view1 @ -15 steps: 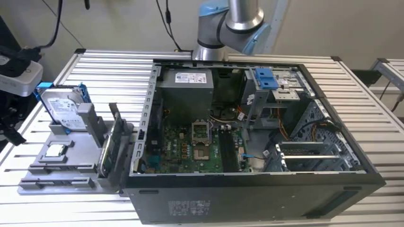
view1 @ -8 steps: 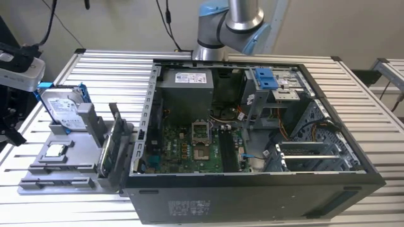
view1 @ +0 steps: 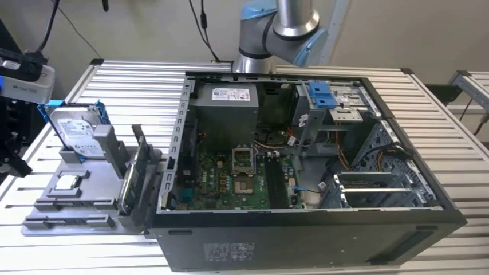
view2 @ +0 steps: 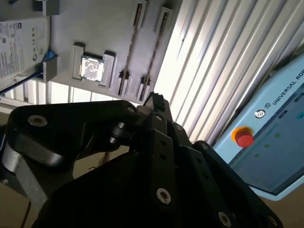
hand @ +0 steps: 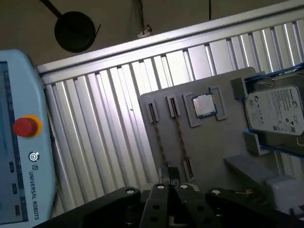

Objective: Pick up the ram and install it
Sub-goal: 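Pick up the ram and move it above insertion slot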

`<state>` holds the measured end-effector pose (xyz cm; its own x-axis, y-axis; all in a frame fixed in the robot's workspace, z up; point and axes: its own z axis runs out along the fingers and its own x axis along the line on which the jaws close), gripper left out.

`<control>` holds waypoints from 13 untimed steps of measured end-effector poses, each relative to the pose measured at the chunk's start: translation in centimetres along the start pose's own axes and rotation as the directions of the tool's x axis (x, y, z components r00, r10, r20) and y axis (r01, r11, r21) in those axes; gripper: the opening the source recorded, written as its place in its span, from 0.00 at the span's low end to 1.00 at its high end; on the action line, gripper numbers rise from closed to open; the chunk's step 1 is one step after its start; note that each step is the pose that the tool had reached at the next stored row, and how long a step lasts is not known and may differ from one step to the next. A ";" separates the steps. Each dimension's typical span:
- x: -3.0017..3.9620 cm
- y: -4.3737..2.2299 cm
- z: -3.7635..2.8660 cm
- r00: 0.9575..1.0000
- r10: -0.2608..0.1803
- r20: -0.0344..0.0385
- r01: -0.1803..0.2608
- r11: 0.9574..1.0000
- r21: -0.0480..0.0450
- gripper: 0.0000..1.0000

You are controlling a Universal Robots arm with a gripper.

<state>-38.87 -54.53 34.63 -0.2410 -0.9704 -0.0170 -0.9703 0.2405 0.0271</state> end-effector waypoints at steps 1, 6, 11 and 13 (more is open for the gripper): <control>0.00 0.00 0.02 1.000 -0.019 0.000 0.019 1.000 0.002 0.11; 0.01 0.00 0.15 0.994 -0.108 -0.001 0.108 0.994 0.009 0.11; 0.00 -0.01 0.24 0.984 -0.180 -0.002 0.180 0.983 0.014 0.11; 0.00 -0.01 0.24 0.983 -0.184 -0.002 0.184 0.983 0.015 0.11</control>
<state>-38.87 -54.53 34.39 -0.0584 -0.9981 -0.0200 -0.9983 0.0582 0.0089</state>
